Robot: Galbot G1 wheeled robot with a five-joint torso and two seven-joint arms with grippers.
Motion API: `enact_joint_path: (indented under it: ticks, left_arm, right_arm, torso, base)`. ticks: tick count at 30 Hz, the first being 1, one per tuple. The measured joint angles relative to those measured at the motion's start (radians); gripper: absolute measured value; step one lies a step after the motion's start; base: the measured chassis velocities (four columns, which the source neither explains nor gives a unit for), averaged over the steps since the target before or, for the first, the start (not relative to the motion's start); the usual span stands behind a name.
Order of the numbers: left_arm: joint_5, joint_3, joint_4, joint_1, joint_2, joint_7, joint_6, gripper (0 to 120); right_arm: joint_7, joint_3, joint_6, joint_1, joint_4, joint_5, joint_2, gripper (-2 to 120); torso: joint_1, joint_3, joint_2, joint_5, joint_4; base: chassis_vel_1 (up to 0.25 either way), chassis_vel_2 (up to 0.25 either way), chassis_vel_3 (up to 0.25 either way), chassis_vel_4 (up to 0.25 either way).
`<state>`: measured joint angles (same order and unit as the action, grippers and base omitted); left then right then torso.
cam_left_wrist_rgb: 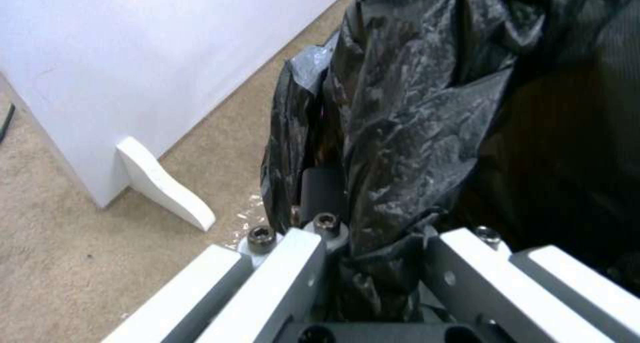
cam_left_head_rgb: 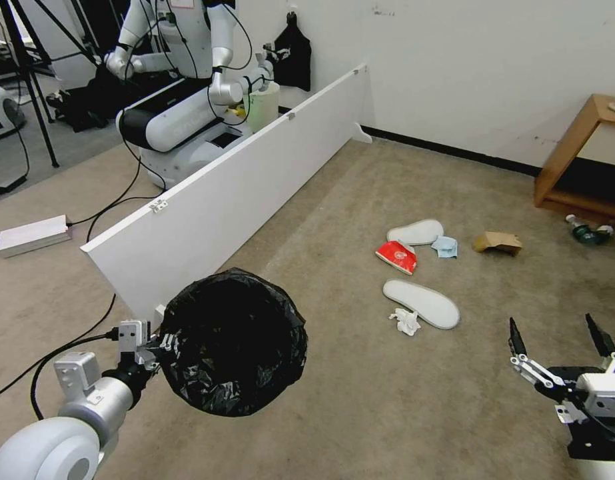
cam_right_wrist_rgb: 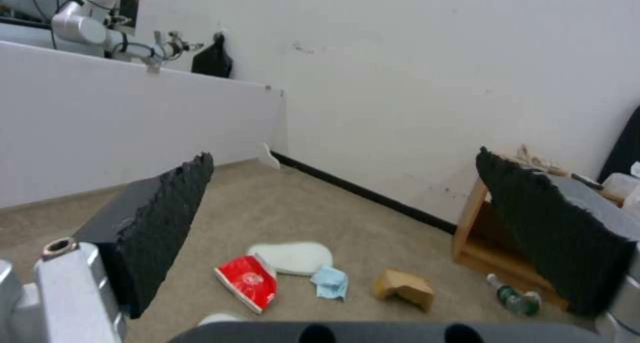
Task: Pick up the trash bin, then pick up the garbage from the floor and place it into the trash bin.
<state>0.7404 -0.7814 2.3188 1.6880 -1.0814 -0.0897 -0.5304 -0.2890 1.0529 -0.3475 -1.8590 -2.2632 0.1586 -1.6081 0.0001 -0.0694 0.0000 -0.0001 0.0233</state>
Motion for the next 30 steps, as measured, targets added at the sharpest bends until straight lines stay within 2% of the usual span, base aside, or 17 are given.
enact_joint_path:
  ticks: [10,16,18,23,30]
  left_arm:
    - [-0.051,0.000,-0.007,0.010,-0.014,0.026,0.028,0]
    - [-0.047,-0.007,0.002,0.026,-0.003,0.033,0.034,0]
    - [-0.051,-0.009,-0.005,0.018,0.007,0.048,0.044,0]
    - [-0.065,0.000,-0.020,-0.004,-0.003,0.054,0.048,0]
    - [-0.069,-0.005,-0.018,0.003,-0.004,0.068,0.053,0]
  right_arm:
    - [-0.002,-0.014,-0.002,0.017,0.023,0.000,0.000,100]
    - [-0.002,-0.023,0.003,0.017,0.019,-0.002,0.000,100]
    - [-0.006,-0.022,-0.007,0.027,0.024,-0.008,0.000,100]
    - [-0.010,-0.023,-0.008,0.026,0.025,-0.007,0.000,100]
    - [-0.015,-0.036,-0.017,0.040,0.041,-0.017,0.000,100]
  torso:
    - [0.000,0.000,0.000,0.0000,0.0002]
    - [0.000,0.000,0.000,0.0000,0.0001]
    - [0.000,0.000,0.000,0.0001,0.0001]
    - [0.000,0.000,0.000,-0.0001,0.0001]
    - [0.000,0.000,0.000,0.0000,0.0001]
  base:
    - [0.000,0.000,0.000,0.000]
    - [0.000,0.000,0.000,0.000]
    - [0.000,0.000,0.000,0.000]
    - [0.000,0.000,0.000,0.000]
    - [0.000,0.000,0.000,0.000]
